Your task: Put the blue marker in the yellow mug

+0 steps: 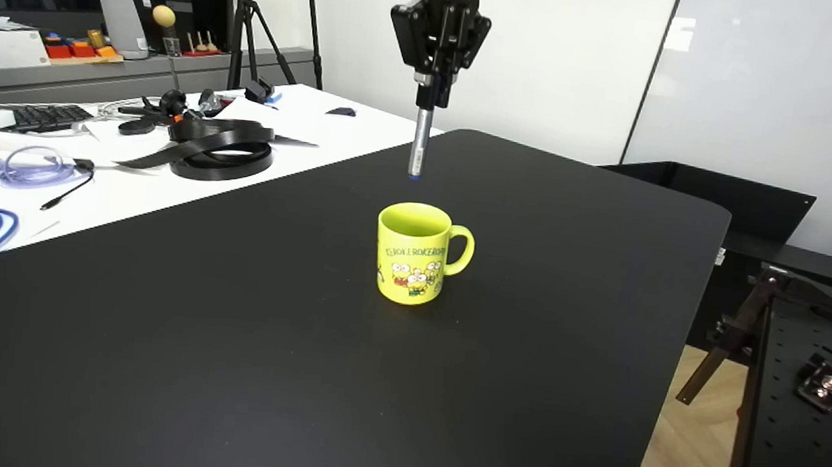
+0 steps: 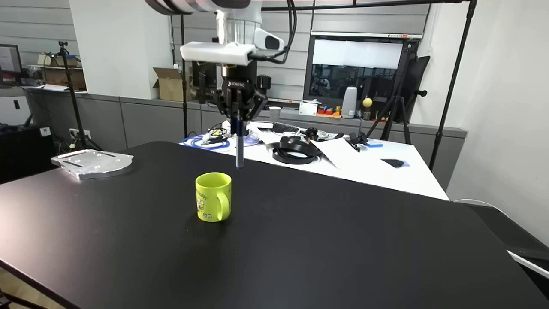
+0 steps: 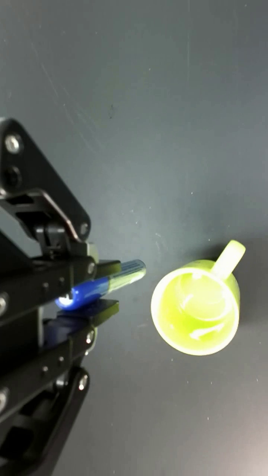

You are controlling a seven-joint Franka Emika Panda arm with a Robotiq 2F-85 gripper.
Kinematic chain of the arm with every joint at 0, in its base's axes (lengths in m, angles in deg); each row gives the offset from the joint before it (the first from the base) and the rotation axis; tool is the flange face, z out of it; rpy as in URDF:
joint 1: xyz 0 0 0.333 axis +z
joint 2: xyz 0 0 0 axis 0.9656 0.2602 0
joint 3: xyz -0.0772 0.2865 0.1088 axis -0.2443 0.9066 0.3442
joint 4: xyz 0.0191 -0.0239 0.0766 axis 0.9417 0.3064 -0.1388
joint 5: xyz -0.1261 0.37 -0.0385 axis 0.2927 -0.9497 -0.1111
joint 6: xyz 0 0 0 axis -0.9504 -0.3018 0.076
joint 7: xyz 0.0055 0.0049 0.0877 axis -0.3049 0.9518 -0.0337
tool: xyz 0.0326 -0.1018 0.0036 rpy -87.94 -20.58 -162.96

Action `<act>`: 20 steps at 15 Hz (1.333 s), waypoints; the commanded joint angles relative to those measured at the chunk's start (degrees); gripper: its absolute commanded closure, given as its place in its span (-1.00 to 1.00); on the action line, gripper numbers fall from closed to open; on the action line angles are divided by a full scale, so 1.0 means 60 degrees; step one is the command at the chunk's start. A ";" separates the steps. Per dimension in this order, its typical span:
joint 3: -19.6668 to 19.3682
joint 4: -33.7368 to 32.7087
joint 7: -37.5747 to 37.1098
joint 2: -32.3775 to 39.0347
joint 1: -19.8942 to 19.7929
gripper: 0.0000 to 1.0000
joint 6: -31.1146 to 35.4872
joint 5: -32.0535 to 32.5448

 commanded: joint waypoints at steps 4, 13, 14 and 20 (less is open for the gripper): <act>0.0281 -0.0232 0.0520 -0.0369 0.0337 0.89 -0.0942 -0.0656; 0.0246 0.0331 0.0374 -0.0087 0.0401 0.89 -0.0892 -0.0574; 0.0240 0.0410 0.0344 -0.0052 0.0401 0.89 -0.0845 -0.0536; 0.0240 0.0882 0.0338 0.0229 0.0416 0.89 -0.0036 -0.0402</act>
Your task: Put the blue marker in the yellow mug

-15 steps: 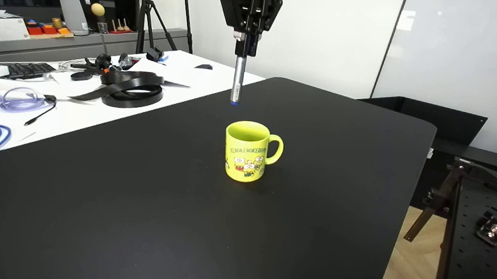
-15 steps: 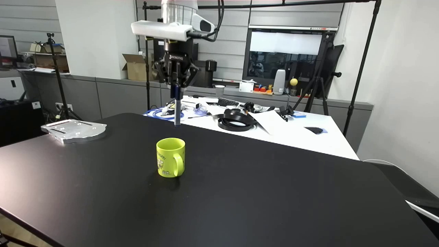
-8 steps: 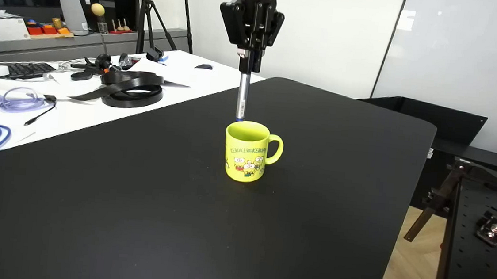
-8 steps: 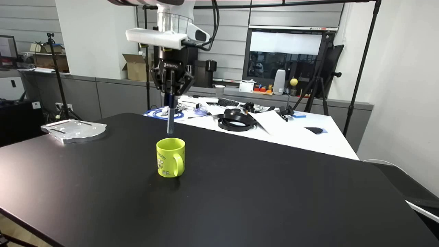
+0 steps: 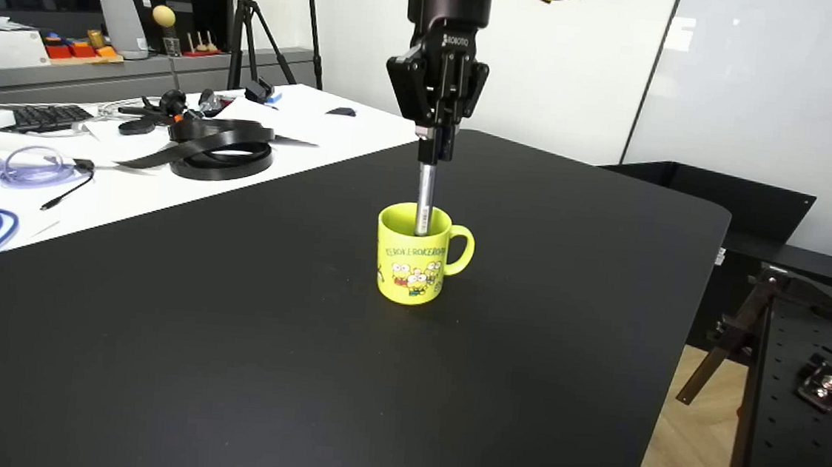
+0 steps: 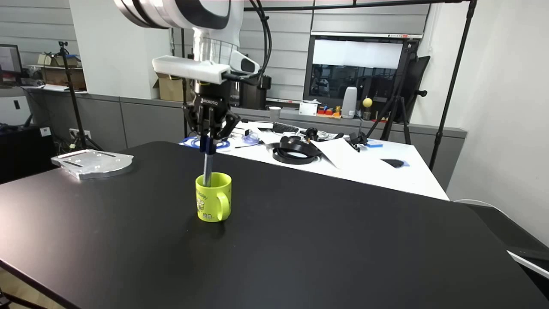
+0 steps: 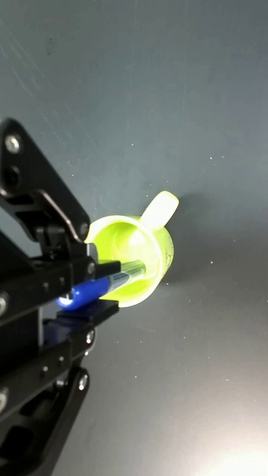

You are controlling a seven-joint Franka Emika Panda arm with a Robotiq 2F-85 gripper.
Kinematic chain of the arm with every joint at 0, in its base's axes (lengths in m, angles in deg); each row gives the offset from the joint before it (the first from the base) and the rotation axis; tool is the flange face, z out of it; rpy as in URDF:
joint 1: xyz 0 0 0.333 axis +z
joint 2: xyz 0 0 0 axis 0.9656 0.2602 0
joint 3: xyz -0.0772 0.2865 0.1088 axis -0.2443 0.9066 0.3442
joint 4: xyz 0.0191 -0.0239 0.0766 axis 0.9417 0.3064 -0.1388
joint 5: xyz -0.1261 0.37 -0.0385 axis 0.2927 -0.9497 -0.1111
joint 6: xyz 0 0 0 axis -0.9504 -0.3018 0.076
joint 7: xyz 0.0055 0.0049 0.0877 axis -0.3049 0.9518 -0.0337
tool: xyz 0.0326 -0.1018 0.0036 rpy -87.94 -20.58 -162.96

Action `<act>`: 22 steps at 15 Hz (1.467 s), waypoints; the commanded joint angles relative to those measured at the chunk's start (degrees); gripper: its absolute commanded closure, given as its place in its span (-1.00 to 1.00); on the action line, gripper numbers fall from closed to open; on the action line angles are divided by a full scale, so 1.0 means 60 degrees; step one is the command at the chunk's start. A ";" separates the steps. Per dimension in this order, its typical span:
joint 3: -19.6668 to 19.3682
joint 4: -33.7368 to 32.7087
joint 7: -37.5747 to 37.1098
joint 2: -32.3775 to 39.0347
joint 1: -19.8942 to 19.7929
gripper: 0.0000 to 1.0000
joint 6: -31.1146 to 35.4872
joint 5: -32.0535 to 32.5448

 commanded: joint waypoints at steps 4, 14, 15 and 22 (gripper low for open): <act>-0.0023 0.0395 -0.0149 0.0242 -0.0005 0.89 0.0661 0.0165; -0.0042 0.0634 -0.0130 0.0381 -0.0038 -0.47 0.1186 0.0206; -0.0047 0.0628 -0.0120 0.0368 -0.0047 -0.59 0.1166 0.0194; -0.0207 0.0328 -0.0527 0.0244 -0.0171 -1.00 -0.0075 0.0125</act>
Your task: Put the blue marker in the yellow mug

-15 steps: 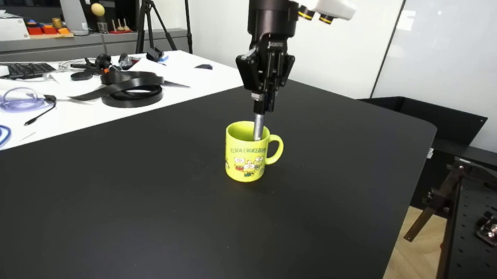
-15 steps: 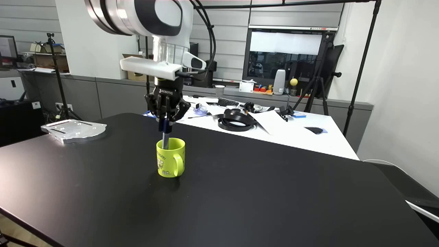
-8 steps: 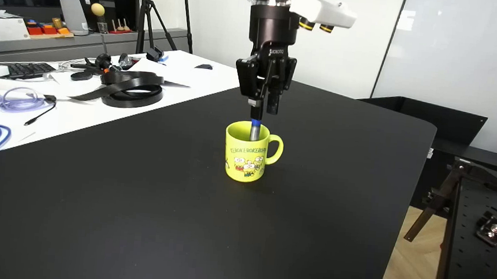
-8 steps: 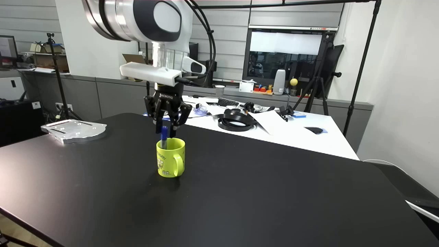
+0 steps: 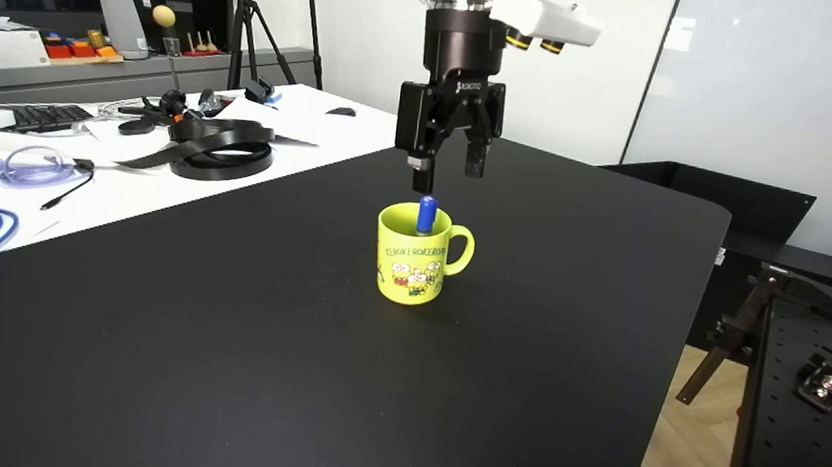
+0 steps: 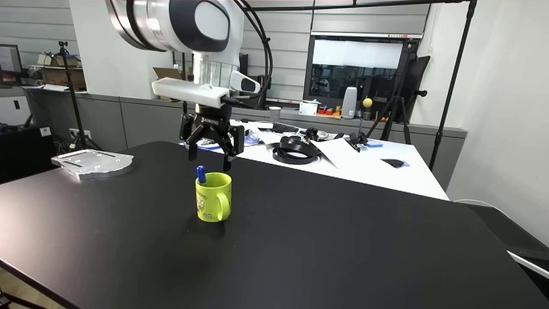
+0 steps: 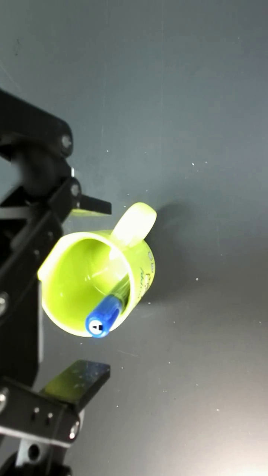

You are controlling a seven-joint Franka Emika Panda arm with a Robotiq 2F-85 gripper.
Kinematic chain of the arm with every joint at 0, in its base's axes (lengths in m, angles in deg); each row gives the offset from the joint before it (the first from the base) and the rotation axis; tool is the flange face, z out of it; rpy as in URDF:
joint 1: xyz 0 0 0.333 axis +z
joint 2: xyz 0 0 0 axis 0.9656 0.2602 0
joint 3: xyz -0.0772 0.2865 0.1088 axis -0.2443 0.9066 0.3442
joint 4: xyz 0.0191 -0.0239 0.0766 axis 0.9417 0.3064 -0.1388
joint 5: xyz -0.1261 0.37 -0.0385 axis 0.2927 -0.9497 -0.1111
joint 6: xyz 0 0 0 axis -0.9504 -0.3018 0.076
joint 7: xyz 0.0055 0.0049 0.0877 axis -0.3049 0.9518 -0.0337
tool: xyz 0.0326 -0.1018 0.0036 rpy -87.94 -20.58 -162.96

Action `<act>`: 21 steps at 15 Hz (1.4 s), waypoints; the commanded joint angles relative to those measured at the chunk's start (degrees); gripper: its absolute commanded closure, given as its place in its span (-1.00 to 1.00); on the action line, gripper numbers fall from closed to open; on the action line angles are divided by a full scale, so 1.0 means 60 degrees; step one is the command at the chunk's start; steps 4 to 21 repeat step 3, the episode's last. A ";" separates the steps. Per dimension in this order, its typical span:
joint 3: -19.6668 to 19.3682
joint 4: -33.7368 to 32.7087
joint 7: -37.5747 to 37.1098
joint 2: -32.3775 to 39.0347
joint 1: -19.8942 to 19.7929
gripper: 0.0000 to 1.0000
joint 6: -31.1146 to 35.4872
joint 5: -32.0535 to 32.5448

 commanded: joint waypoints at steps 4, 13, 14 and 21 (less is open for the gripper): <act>-0.0368 -0.0465 -0.1101 -0.0397 -0.0172 -1.00 -0.2212 0.0312; -0.0368 -0.0465 -0.1101 -0.0397 -0.0172 -1.00 -0.2212 0.0312; -0.0368 -0.0465 -0.1101 -0.0397 -0.0172 -1.00 -0.2212 0.0312; -0.0368 -0.0465 -0.1101 -0.0397 -0.0172 -1.00 -0.2212 0.0312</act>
